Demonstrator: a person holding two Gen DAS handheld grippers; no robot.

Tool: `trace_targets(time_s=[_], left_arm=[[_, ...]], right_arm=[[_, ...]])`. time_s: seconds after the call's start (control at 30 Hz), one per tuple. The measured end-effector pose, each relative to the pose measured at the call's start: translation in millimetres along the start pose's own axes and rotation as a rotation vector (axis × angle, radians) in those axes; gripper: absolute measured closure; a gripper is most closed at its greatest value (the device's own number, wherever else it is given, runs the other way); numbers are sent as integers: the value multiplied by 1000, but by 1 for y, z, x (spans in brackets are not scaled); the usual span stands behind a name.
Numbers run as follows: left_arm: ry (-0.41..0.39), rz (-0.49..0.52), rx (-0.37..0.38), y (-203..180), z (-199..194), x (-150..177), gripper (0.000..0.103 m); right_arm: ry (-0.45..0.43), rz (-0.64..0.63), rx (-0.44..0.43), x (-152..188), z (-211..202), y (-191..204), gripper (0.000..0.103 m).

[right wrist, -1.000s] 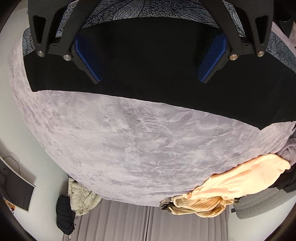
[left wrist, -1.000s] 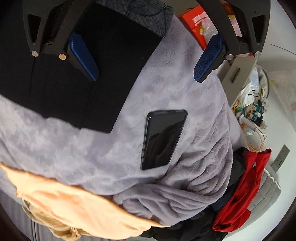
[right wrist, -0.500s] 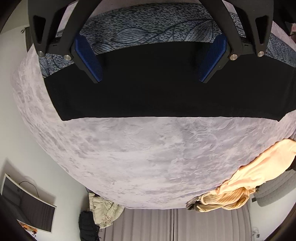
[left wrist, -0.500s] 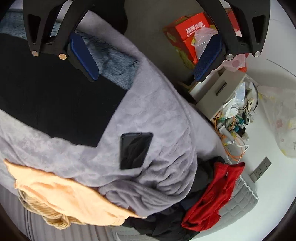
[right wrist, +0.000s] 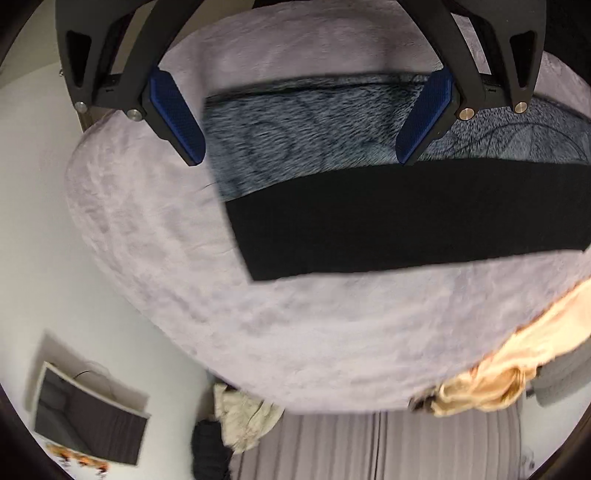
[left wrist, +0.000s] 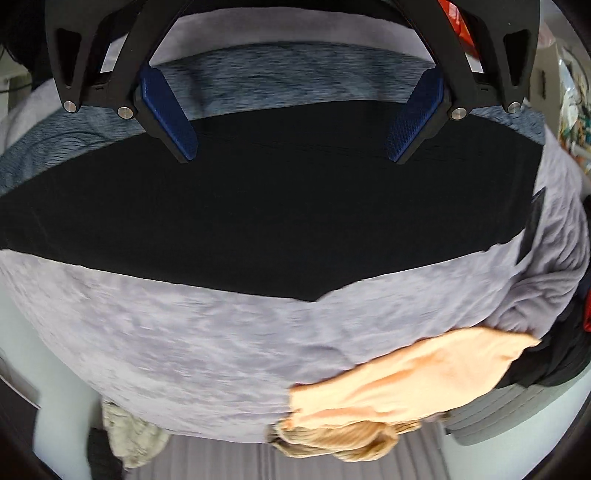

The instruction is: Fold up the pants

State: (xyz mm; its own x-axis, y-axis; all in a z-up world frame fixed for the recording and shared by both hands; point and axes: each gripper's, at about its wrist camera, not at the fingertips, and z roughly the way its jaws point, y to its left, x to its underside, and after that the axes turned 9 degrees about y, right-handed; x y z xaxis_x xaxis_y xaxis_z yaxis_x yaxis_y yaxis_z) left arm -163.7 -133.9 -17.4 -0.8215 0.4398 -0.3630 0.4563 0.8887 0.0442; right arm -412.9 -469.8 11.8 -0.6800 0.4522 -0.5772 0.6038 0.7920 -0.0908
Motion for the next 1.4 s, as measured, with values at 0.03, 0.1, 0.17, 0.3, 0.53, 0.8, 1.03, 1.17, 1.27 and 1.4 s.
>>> trace_targets(time_s=[0.03,0.1,0.17,0.3,0.53,0.8,1.03,1.17,1.27,1.4], left_arm=[[-3,36,26,-18,0,-1,0],[0,91,42,-56,3,-5,0],[20,135,71,-87,10,-8,0],[47,172,65,-141,28,-20,0],[31,113,-43,-171,56,-69,0],[-4,139,-32,-184,32,-15,0],[36,62,-8,-178,40,-22,0],[39,32,1,-176,47,-23,0],[9,36,-29,-180,51,-21,0],[-39,56,-62,-186,52,-14,0]], right_arm=[[-111,22,-23,5,-19,-10,0],[-256,29,-53,18,-48,-22,0],[-169,-8,-92,23,-47,-20,0],[-20,-61,-200,43,-20,-1,0],[102,16,-410,53,18,2,0],[58,166,-570,66,40,-19,0],[-102,188,-609,35,55,-18,2],[-59,193,-577,11,76,-12,45],[-40,187,-549,1,80,-11,71],[-51,147,-477,-8,61,-4,79]])
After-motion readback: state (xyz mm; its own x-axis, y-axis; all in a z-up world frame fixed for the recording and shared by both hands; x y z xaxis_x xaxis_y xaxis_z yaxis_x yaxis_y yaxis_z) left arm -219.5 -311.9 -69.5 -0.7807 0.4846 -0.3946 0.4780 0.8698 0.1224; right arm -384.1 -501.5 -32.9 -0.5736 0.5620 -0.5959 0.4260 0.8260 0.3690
